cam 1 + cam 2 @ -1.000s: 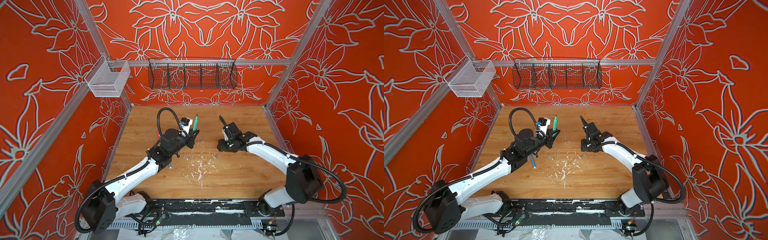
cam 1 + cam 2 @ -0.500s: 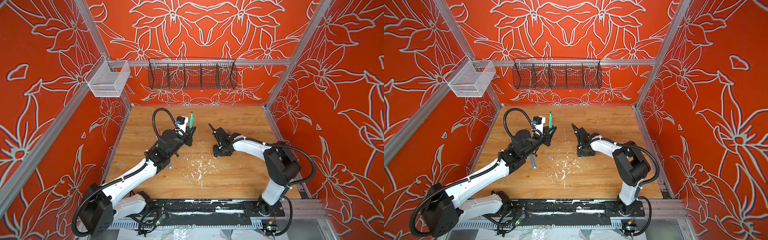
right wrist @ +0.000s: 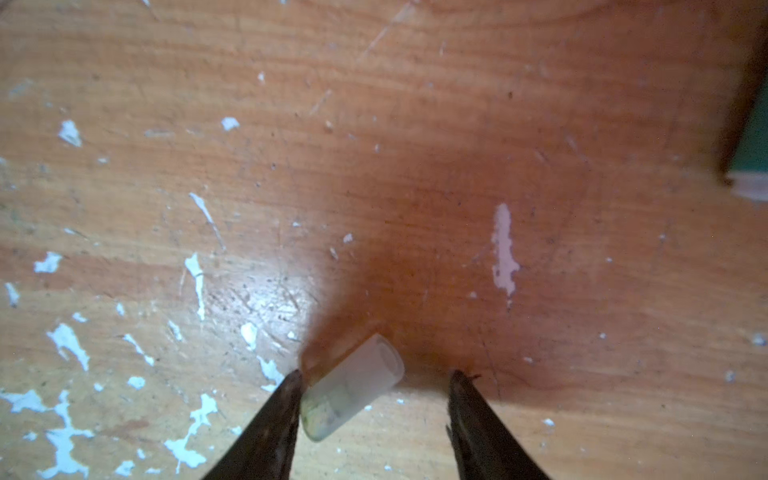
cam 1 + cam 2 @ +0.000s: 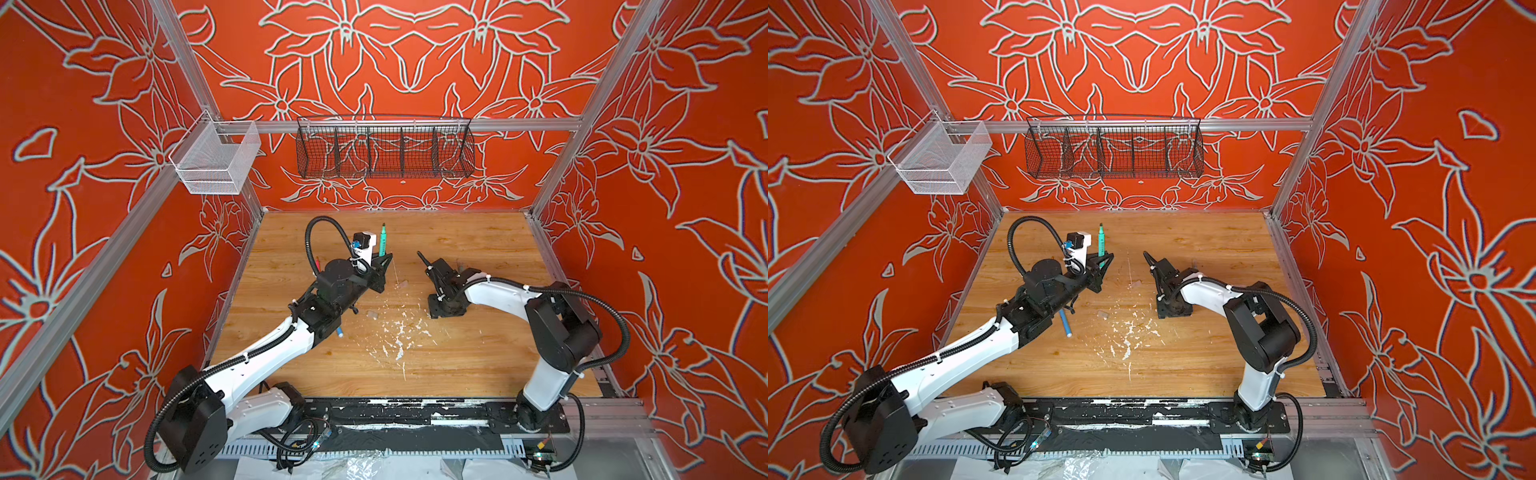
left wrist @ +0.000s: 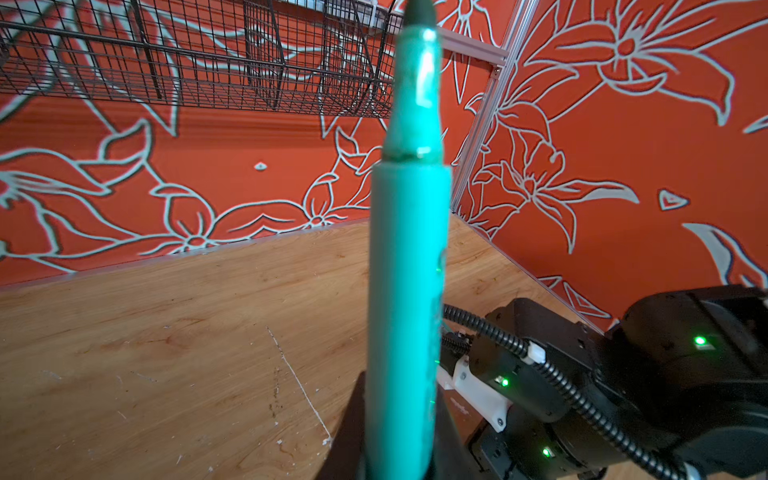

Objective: Insert the pens into the pen caps
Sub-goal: 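Hold the green marker upright with the left gripper while the right gripper reaches a cap, then lower the right gripper and grasp the small translucent cap on the table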

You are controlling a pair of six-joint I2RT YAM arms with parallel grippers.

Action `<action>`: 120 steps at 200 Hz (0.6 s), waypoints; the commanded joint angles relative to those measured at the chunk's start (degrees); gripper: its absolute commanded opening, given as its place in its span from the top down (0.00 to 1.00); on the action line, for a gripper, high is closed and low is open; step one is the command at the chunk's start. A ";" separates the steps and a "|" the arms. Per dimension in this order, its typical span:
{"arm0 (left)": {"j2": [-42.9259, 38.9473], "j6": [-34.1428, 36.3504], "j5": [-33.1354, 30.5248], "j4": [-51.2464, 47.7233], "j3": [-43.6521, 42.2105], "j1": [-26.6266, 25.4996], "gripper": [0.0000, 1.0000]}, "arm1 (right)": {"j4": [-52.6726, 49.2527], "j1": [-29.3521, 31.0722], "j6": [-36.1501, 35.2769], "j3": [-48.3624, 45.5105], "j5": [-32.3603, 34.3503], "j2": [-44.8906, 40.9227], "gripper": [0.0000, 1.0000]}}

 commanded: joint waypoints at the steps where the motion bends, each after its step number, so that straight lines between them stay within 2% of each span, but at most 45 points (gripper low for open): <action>1: 0.41 -0.49 0.54 1.35 0.51 0.16 1.00 | -2.85 0.41 -1.09 -0.79 1.62 -2.22 0.43; 49: 0.40 -0.67 0.76 1.22 0.59 0.16 1.00 | -4.82 0.00 -2.31 -1.00 1.99 -2.91 0.44; 78: 0.60 -1.36 1.19 1.41 0.59 0.16 1.00 | -3.01 -1.47 -3.30 -2.22 -3.61 -3.10 0.45; 120: 0.93 -1.39 1.55 1.39 0.77 0.16 1.00 | -2.81 -1.57 -4.36 -1.04 -6.61 -5.16 0.45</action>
